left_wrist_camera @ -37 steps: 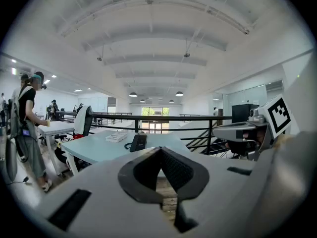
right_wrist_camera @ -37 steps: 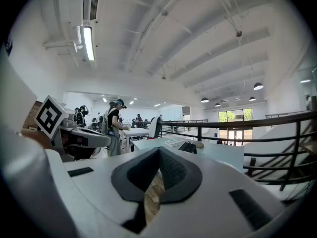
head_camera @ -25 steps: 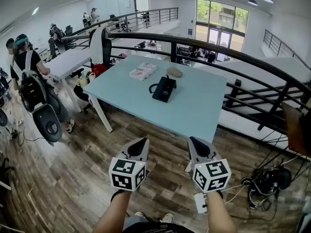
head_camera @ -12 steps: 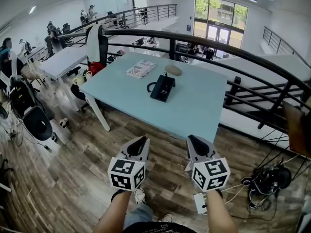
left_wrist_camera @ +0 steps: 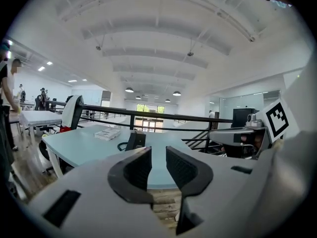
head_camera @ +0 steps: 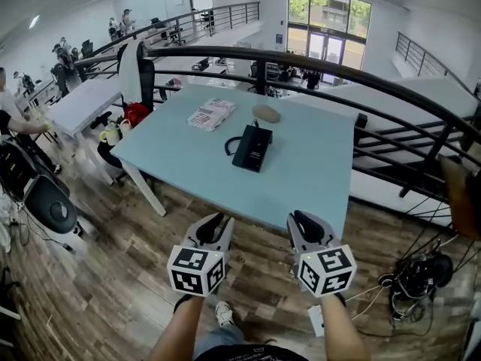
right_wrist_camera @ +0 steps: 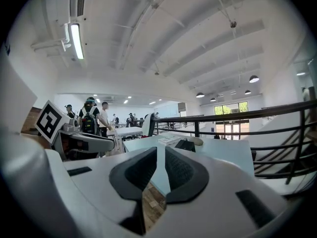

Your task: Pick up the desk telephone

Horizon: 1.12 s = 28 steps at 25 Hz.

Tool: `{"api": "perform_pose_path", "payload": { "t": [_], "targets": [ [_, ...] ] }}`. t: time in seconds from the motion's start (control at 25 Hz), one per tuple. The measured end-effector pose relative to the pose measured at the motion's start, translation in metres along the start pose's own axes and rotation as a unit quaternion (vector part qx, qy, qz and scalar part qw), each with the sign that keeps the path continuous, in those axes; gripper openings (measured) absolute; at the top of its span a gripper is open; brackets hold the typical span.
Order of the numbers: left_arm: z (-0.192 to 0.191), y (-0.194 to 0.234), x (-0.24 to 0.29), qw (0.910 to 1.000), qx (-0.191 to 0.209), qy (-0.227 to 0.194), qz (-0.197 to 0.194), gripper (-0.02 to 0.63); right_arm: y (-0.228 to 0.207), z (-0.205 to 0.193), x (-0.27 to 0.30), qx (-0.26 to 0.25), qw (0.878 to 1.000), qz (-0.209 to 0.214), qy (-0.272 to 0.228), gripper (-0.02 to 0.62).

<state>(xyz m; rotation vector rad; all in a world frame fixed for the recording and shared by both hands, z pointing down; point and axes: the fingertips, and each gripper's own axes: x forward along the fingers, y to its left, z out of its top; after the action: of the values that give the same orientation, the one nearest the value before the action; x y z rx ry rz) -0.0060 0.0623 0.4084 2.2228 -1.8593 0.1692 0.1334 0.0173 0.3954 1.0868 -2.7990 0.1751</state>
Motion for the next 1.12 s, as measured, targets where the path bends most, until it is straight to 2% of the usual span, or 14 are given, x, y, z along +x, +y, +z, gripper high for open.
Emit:
{"api": "perform_pose_path", "payload": {
  "t": [0.64,0.88,1.12],
  "targets": [
    [0.028,0.131,0.084,0.9981,-0.011,0.008,-0.060,0.163,0.000,0.014,0.136,0.020,0.997,-0.065,0.022,0.117],
    [0.033,0.158,0.104,0.9965,-0.005,0.011,-0.082,0.237,0.003,0.017,0.163,0.031,0.995,-0.088,0.024,0.175],
    [0.033,0.171,0.125,0.9947,0.000,0.013,-0.102,0.250,-0.007,0.012,0.181,0.046,0.993,-0.103,0.023,0.210]
  ]
}}
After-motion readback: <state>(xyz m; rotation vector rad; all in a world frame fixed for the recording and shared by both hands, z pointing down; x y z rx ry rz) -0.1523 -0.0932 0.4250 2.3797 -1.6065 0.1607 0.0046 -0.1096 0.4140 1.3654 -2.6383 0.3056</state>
